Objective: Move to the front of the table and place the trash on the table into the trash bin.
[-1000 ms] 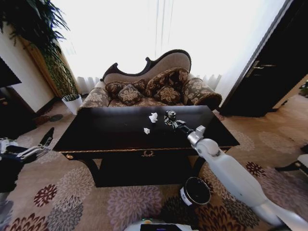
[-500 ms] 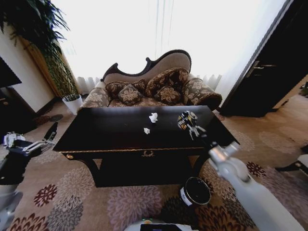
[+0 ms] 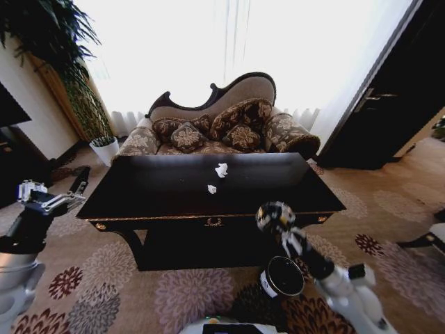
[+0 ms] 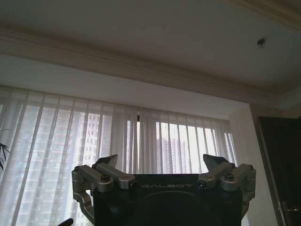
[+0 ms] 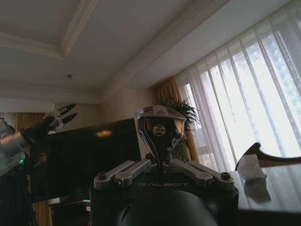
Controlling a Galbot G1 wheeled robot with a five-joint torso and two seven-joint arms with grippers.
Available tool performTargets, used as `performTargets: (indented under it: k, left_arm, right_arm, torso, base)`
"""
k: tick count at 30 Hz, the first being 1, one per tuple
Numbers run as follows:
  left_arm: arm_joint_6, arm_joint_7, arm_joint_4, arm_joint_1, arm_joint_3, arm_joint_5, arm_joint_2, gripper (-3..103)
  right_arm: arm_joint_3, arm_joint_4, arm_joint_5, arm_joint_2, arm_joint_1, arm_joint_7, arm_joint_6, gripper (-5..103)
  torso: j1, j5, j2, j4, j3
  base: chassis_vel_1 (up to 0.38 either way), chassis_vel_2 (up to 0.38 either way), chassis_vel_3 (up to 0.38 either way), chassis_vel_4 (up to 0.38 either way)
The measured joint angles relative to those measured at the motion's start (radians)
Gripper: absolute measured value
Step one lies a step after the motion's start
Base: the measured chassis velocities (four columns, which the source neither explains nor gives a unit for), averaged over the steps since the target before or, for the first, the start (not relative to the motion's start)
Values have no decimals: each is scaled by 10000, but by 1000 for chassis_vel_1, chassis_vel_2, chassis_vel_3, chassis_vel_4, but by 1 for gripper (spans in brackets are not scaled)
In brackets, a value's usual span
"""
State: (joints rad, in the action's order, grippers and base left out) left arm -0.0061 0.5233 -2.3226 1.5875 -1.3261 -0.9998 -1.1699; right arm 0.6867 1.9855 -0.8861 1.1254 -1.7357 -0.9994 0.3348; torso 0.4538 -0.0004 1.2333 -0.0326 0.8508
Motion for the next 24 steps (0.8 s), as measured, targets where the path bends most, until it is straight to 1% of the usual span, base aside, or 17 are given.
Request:
performTargets:
  k: [3, 4, 5, 7, 9, 10, 11, 13, 15, 16, 17, 19, 20, 21, 23, 24]
  left_arm:
    - [1, -2, 0, 18, -10, -52, 38, 100]
    - [-13, -2, 15, 89, -99, -119, 102, 100]
    - [-13, -2, 15, 89, -99, -119, 102, 100]
    - [-53, 1, 34, 188, -267, -221, 202, 100]
    - [-75, 3, 33, 252, -398, -301, 264, 100]
    - [-82, 4, 1, 321, -517, -394, 310, 100]
    - [-82, 4, 1, 321, -517, -394, 310, 100]
    - [-86, 10, -84, 396, -632, -476, 322, 100]
    - [-97, 13, -181, 498, -734, -487, 297, 100]
    - [-112, 14, -203, 546, -756, -441, 263, 100]
    - [-112, 14, -203, 546, -756, -441, 263, 100]
    - [-134, 14, -302, 655, -773, -383, 159, 100]
    - [-136, 18, -394, 725, -801, -367, 80, 100]
    - [-136, 18, -394, 725, -801, -367, 80, 100]
    - [-137, 21, -492, 802, -850, -350, -14, 100]
    - [-134, 22, -532, 838, -871, -340, -54, 100]
  right_arm:
    - [-398, -661, 478, 429, 30, -331, 209, 0]
    - [-701, -1249, 931, 608, 149, -650, 313, 0]
    - [-701, -1249, 931, 608, 149, -650, 313, 0]
    - [-869, -1852, 1748, 644, 339, -943, 362, 0]
    - [-937, -2253, 2426, 619, 470, -966, 408, 0]
    - [-1043, -2690, 3127, 526, 632, -740, 457, 0]
    - [-1043, -2690, 3127, 526, 632, -740, 457, 0]
    - [-1189, -3107, 3696, 415, 848, -76, 515, 0]
    - [-1415, -3600, 4531, 361, 1160, 1531, 475, 0]
    - [-1459, -3763, 5034, 372, 1260, 2187, 373, 0]
    - [-1459, -3763, 5034, 372, 1260, 2187, 373, 0]
    - [-1522, -4110, 6269, 401, 1444, 3359, 168, 0]
    - [-1606, -4332, 7066, 395, 1562, 4208, 40, 0]
    - [-1606, -4332, 7066, 395, 1562, 4208, 40, 0]
    - [-1758, -4558, 8131, 382, 1701, 5900, -632, 0]
    - [-1847, -4672, 8417, 364, 1778, 6486, -932, 0]
  torso:
    - [0, 1, 0, 0, 0]
    - [0, 2, 1, 0, 0]
    - [0, 2, 1, 0, 0]
    - [0, 1, 0, 1, 0]
    - [0, 0, 0, 2, 0]
    - [0, 2, -1, 1, 0]
    - [0, 2, -1, 1, 0]
    - [1, 1, 0, 1, 1]
    - [1, 3, 0, 2, 0]
    - [1, 2, 0, 2, 0]
    - [1, 2, 0, 2, 0]
    - [1, 1, -1, 0, 1]
    - [1, 1, -1, 1, 1]
    - [1, 1, -1, 1, 1]
    - [1, 1, 0, 1, 0]
    - [1, 1, -1, 0, 1]
  base:
    - [0, 0, 0, 0]
    - [0, 0, 0, 0]
    - [0, 0, 0, 0]
    - [0, 0, 0, 0]
    - [0, 0, 0, 0]
    - [0, 0, 0, 0]
    - [0, 0, 0, 0]
    - [0, 0, 0, 0]
    - [0, 0, 0, 0]
    - [0, 0, 0, 0]
    - [0, 0, 0, 0]
    - [0, 0, 0, 0]
    - [0, 0, 0, 0]
    - [0, 0, 0, 0]
    - [0, 0, 0, 0]
    - [0, 0, 0, 0]
